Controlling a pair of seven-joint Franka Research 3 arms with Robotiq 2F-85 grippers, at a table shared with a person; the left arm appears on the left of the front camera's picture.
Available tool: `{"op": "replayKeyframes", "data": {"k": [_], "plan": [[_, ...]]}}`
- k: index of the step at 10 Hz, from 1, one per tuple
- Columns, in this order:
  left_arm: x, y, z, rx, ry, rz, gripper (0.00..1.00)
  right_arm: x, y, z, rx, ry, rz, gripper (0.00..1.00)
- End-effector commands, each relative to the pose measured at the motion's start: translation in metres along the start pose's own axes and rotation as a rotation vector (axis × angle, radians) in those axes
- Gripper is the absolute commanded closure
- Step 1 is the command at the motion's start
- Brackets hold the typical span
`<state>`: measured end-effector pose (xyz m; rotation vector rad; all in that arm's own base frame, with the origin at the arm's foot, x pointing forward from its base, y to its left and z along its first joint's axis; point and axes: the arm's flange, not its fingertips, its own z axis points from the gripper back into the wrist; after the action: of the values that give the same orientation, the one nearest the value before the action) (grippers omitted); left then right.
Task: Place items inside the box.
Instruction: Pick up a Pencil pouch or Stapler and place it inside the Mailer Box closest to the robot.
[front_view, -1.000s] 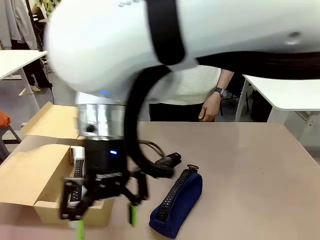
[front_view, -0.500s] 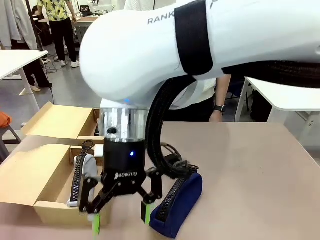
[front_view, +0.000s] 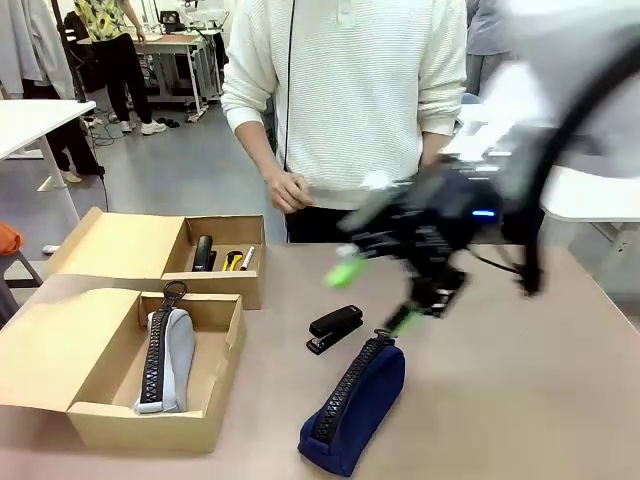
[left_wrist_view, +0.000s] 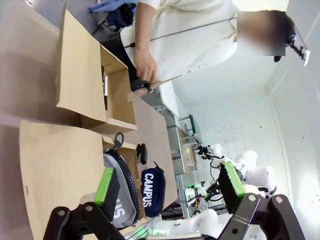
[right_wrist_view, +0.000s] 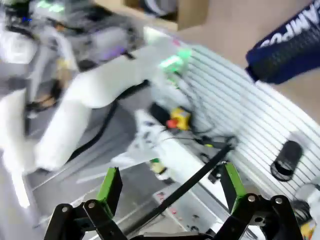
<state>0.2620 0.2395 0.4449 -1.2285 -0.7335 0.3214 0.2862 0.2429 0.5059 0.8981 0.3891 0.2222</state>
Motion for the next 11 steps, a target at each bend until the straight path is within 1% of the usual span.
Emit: {"op": "replayKeyframes", "data": {"k": [1, 2, 3, 4, 5, 6, 7, 8, 9, 10, 11], "plan": [[0.001, -0.002, -0.001, -0.022, -0.011, -0.016, 0.0, -0.073, -0.081, 0.053, 0.282, -0.049, 0.079, 0.0], [0.001, -0.002, -0.001, -0.022, -0.011, -0.016, 0.0, -0.095, -0.123, 0.074, 0.44, -0.104, 0.051, 0.0], [0.001, -0.002, -0.001, -0.022, -0.011, -0.016, 0.0, -0.108, -0.154, 0.081, 0.528, -0.172, -0.017, 0.0], [0.001, -0.002, -0.001, -0.022, -0.011, -0.016, 0.0, -0.12, -0.18, 0.08, 0.589, -0.218, -0.031, 0.0], [0.001, -0.002, -0.001, -0.022, -0.011, -0.016, 0.0, -0.131, -0.199, 0.076, 0.624, -0.237, -0.006, 0.0], [0.001, -0.002, -0.001, -0.022, -0.011, -0.016, 0.0, -0.138, -0.221, 0.069, 0.604, -0.261, -0.076, 0.0], [0.001, -0.002, -0.001, -0.022, -0.011, -0.016, 0.0, -0.14, -0.241, 0.056, 0.546, -0.263, -0.161, 0.0], [0.001, -0.002, -0.001, -0.022, -0.011, -0.016, 0.0, -0.136, -0.249, 0.039, 0.482, -0.264, -0.211, 0.0], [0.001, -0.002, -0.001, -0.022, -0.011, -0.016, 0.0, -0.12, -0.236, 0.019, 0.377, -0.284, -0.334, 0.0], [0.001, -0.002, -0.001, -0.022, -0.011, -0.016, 0.0, -0.097, -0.247, 0.165, 0.555, -0.255, -0.184, 0.0], [0.001, -0.002, -0.001, -0.022, -0.011, -0.016, 0.0, -0.097, -0.247, 0.165, 0.555, -0.255, -0.184, 0.0]]}}
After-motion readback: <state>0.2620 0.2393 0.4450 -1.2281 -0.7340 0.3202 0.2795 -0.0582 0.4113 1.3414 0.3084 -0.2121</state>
